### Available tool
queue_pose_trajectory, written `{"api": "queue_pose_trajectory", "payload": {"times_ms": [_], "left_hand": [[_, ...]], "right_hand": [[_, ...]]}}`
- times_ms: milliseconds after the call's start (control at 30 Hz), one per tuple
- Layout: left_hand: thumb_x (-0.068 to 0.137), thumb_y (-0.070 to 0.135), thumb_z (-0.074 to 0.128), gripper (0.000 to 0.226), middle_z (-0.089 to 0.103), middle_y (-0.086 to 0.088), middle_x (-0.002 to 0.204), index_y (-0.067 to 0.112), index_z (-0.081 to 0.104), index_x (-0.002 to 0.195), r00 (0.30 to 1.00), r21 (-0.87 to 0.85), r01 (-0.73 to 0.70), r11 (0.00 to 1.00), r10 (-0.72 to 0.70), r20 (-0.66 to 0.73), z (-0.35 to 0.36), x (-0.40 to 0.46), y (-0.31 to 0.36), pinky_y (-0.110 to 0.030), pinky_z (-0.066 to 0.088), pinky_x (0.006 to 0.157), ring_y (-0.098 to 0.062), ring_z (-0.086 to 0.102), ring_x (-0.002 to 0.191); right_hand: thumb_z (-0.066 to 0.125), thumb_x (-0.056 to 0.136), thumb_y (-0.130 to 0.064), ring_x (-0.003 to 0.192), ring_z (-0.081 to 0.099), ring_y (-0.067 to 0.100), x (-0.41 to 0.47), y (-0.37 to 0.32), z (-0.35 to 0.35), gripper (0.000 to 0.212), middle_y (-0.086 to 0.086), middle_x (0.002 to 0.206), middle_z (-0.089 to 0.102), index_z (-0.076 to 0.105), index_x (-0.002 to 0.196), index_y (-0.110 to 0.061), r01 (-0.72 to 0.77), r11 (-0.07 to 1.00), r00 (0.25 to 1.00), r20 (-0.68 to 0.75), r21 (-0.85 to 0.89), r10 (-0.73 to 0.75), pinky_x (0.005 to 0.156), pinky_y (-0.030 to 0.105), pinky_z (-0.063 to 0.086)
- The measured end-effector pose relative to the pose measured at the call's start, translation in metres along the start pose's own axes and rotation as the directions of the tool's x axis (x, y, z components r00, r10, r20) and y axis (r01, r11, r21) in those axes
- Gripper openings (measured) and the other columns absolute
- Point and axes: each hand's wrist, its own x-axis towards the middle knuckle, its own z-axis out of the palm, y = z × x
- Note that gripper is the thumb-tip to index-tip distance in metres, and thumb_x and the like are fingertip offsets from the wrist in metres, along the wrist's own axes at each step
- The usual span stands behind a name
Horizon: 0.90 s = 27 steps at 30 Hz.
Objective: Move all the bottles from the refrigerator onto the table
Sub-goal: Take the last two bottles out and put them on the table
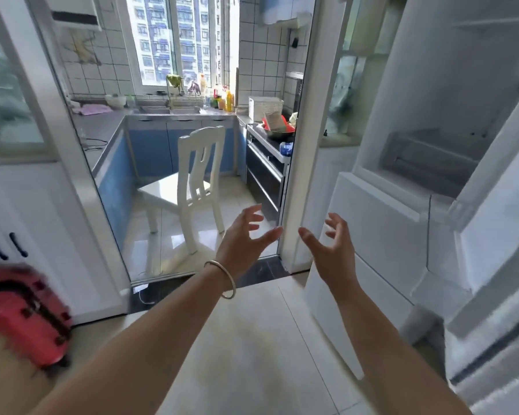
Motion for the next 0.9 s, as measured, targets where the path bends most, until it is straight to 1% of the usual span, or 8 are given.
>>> {"api": "queue_pose_trajectory", "payload": {"times_ms": [100, 200, 267, 333, 500, 667, 800, 900], "left_hand": [[0.074, 0.055, 0.058, 0.069, 0.054, 0.000, 0.129, 0.025, 0.037, 0.133, 0.999, 0.017, -0.003, 1.000, 0.003, 0.034, 0.018, 0.070, -0.005, -0.007, 0.037, 0.075, -0.007, 0.050, 0.106], [0.080, 0.047, 0.060, 0.063, 0.053, -0.004, 0.130, 0.022, 0.038, 0.134, 0.997, -0.017, -0.009, 1.000, 0.011, 0.081, 0.039, 0.134, -0.010, -0.021, 0.046, 0.087, -0.012, 0.052, 0.112], [0.080, 0.048, 0.059, 0.063, 0.054, -0.005, 0.128, 0.020, 0.039, 0.133, 0.992, -0.011, -0.057, 0.998, 0.058, 0.116, 0.056, 0.172, -0.014, -0.027, 0.046, 0.091, -0.015, 0.054, 0.112], [0.078, 0.053, 0.058, 0.065, 0.056, -0.003, 0.125, 0.021, 0.041, 0.132, 0.985, -0.014, -0.079, 0.997, 0.080, 0.150, 0.076, 0.208, -0.020, -0.026, 0.045, 0.091, -0.013, 0.055, 0.109], [0.085, 0.042, 0.059, 0.051, 0.056, 0.002, 0.119, 0.022, 0.044, 0.130, 0.960, -0.105, -0.085, 0.991, 0.110, 0.257, 0.139, 0.291, -0.032, -0.025, 0.045, 0.089, -0.008, 0.054, 0.103], [0.086, 0.034, 0.060, 0.043, 0.062, 0.000, 0.112, 0.019, 0.048, 0.125, 0.883, -0.237, -0.110, 0.965, 0.204, 0.422, 0.222, 0.386, -0.035, -0.020, 0.045, 0.081, -0.009, 0.059, 0.098], [0.087, 0.030, 0.061, 0.040, 0.064, 0.001, 0.106, 0.019, 0.050, 0.124, 0.786, -0.326, -0.146, 0.934, 0.310, 0.535, 0.284, 0.460, -0.013, -0.003, 0.043, 0.068, 0.001, 0.059, 0.087], [0.087, 0.028, 0.060, 0.037, 0.063, 0.003, 0.102, 0.019, 0.051, 0.122, 0.721, -0.385, -0.193, 0.903, 0.396, 0.569, 0.327, 0.508, 0.012, -0.004, 0.041, 0.066, -0.006, 0.060, 0.087]], "right_hand": [[0.066, 0.079, -0.047, 0.124, 0.045, 0.019, 0.071, 0.006, 0.010, 0.071, 0.000, 0.140, 0.044, 0.034, 0.137, -0.023, -0.044, 0.998, 0.997, -0.056, 0.042, 0.046, 0.102, 0.038, 0.040], [0.065, 0.081, -0.045, 0.125, 0.045, 0.020, 0.131, 0.013, 0.016, 0.069, 0.001, 0.140, 0.044, 0.034, 0.138, -0.022, -0.092, 0.994, 0.989, -0.113, 0.063, 0.099, 0.104, 0.041, 0.039], [0.065, 0.081, -0.044, 0.125, 0.045, 0.021, 0.163, 0.023, 0.017, 0.069, 0.001, 0.140, 0.044, 0.034, 0.138, -0.021, -0.125, 0.989, 0.979, -0.153, 0.074, 0.135, 0.105, 0.041, 0.039], [0.065, 0.081, -0.043, 0.125, 0.045, 0.021, 0.192, 0.036, 0.017, 0.068, 0.001, 0.140, 0.044, 0.035, 0.138, -0.021, -0.162, 0.983, 0.964, -0.199, 0.092, 0.178, 0.104, 0.038, 0.039], [0.062, 0.084, -0.044, 0.121, 0.046, 0.018, 0.260, 0.079, 0.010, 0.062, 0.000, 0.137, 0.047, 0.038, 0.136, -0.021, -0.219, 0.972, 0.916, -0.326, 0.088, 0.236, 0.095, 0.028, 0.037], [0.062, 0.084, -0.041, 0.120, 0.048, 0.016, 0.343, 0.117, -0.007, 0.060, 0.000, 0.136, 0.048, 0.039, 0.135, -0.019, -0.257, 0.964, 0.835, -0.484, 0.074, 0.260, 0.090, 0.025, 0.035], [0.064, 0.082, -0.042, 0.117, 0.049, 0.014, 0.408, 0.132, -0.033, 0.060, -0.002, 0.133, 0.049, 0.040, 0.134, -0.023, -0.284, 0.956, 0.740, -0.620, 0.068, 0.263, 0.091, 0.026, 0.036], [0.067, 0.080, -0.041, 0.112, 0.050, 0.012, 0.449, 0.141, -0.060, 0.061, -0.004, 0.128, 0.050, 0.042, 0.133, -0.024, -0.292, 0.954, 0.665, -0.702, 0.069, 0.254, 0.093, 0.025, 0.038]]}}
